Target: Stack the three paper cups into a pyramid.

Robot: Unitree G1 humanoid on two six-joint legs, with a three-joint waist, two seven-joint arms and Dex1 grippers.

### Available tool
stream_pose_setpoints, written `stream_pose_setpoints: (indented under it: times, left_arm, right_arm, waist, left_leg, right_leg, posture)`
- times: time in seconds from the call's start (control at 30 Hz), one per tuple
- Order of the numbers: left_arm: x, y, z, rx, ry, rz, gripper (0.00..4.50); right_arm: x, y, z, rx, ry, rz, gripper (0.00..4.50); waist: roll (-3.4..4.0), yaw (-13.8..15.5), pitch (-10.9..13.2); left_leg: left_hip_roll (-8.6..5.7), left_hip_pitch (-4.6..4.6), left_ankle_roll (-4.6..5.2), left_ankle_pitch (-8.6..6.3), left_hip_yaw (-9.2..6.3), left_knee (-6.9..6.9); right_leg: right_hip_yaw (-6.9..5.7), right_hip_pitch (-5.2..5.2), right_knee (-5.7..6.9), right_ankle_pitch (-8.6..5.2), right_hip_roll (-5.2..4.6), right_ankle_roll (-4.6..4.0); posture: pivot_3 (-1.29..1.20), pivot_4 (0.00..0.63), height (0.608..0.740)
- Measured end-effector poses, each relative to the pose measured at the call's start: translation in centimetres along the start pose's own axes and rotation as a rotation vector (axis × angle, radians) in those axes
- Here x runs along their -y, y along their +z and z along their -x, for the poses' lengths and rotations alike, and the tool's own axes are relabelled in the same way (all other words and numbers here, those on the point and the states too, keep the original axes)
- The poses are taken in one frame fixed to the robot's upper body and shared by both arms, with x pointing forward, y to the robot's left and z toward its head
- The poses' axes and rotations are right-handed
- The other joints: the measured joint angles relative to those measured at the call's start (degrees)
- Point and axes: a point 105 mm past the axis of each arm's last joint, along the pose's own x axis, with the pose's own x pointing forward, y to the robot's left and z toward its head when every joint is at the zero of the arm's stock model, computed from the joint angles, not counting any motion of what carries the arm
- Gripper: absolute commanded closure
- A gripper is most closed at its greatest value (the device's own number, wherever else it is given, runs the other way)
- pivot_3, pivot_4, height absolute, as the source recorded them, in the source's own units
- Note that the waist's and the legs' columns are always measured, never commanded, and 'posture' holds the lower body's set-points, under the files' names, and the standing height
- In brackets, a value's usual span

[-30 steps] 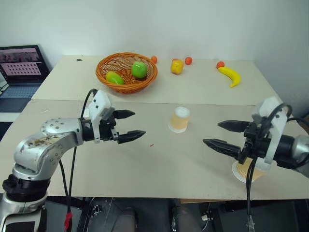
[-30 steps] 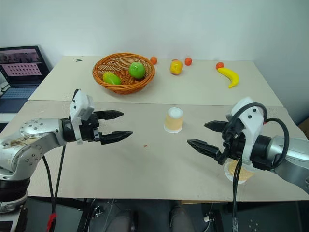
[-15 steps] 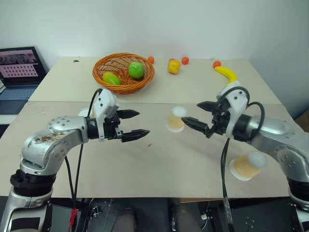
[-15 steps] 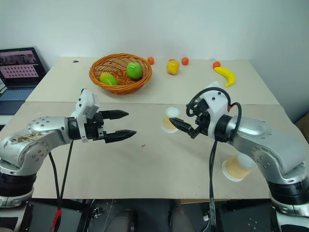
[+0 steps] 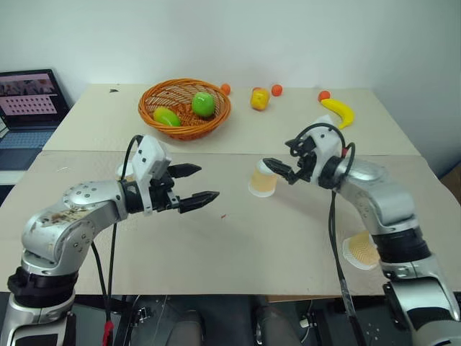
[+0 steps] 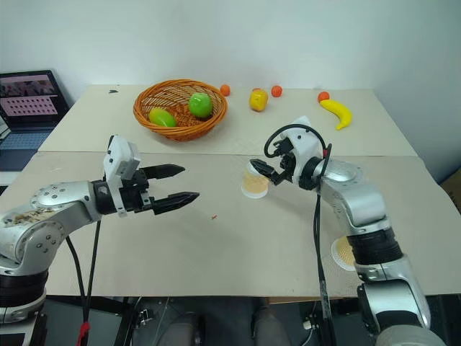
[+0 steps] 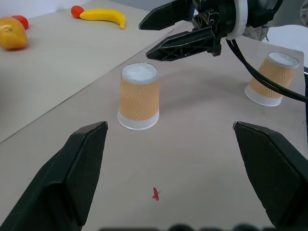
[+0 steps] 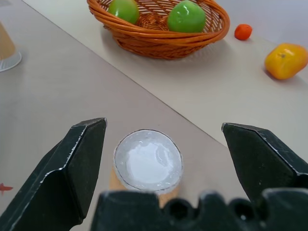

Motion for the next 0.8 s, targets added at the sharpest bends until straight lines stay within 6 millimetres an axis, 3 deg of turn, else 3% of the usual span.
stream_pose_setpoints:
  times: [0.23,0.8]
  left_arm:
    - [-0.2,0.2,0.5,0.008,0.016,-0.001,0.05]
    - [-0.6,0.7,1.7,-0.013,0.031,-0.025,0.05]
  right_arm:
    - [-1.2,-0.3,-1.4,0.018,0.038,-0.017,0.00]
    - [-0.7,-2.2,-2.0,-0.007,0.030,-0.021,0.00]
  waist:
    - [0.01,-0.07,0.01]
    - [0.02,-0.17,0.01]
  left_leg:
    - [0.00,0.02,0.00,0.00,-0.01,0.00]
    - [0.00,0.04,0.00,0.00,0.00,0.00]
  right_leg:
    - [0.00,0.00,0.04,0.00,0.00,-0.01]
    - [0.00,0.00,0.05,0.00,0.00,-0.01]
  posture:
    - [0.00,0.150,0.737]
    - [0.00,0.150,0.737]
